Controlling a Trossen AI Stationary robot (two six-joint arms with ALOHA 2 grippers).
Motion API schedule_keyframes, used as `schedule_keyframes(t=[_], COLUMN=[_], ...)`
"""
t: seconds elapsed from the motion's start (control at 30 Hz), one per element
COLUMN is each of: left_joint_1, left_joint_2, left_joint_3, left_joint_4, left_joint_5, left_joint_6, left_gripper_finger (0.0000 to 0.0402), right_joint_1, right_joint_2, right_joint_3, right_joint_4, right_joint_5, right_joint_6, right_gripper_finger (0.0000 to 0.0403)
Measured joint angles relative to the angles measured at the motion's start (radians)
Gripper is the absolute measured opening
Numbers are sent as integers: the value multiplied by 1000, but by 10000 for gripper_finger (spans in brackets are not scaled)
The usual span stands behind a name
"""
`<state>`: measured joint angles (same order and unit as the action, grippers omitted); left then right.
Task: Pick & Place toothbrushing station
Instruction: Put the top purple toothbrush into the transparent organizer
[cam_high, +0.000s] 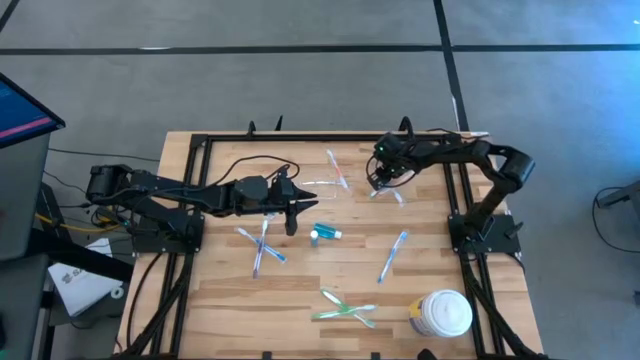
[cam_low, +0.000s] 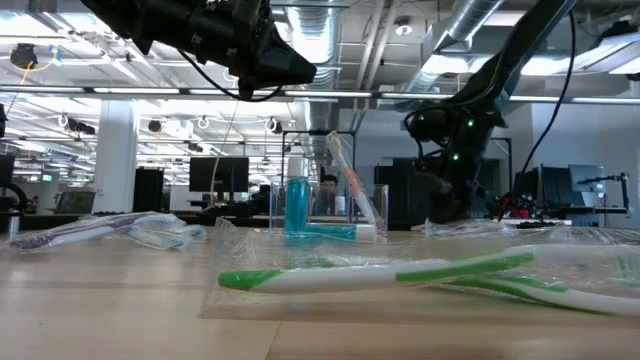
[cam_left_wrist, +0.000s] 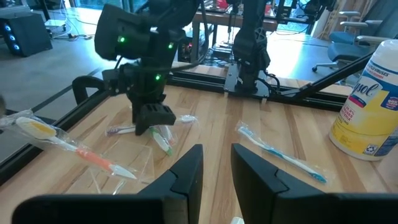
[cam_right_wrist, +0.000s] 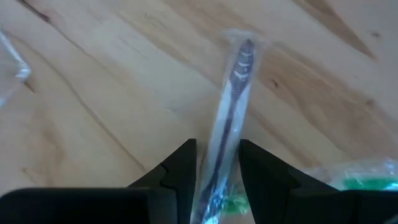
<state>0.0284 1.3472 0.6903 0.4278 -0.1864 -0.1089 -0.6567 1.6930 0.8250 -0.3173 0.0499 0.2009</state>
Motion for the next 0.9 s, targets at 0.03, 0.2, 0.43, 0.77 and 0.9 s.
schedule_keyframes(t=[0.03, 0.2, 0.43, 0.77, 0.9], left_joint_1=[0, 0, 0, 0, 0], left_joint_2=[0, 0, 0, 0, 0], left_joint_3=[0, 0, 0, 0, 0], left_joint_4=[0, 1, 0, 0, 0], left_joint_5=[0, 0, 0, 0, 0], left_joint_6=[0, 0, 0, 0, 0], left_gripper_finger=[78, 78, 78, 78, 78], right_joint_1=[0, 0, 0, -1, -1], right_joint_2=[7, 8, -11, -14, -16], right_joint_3=[1, 1, -2, 2, 2], right_joint_4=[6, 11, 15, 33, 31], right_joint_5=[0, 1, 1, 0, -1], right_joint_6=[-1, -25, -26, -27, -28], right_gripper_finger=[113, 113, 82, 19, 4])
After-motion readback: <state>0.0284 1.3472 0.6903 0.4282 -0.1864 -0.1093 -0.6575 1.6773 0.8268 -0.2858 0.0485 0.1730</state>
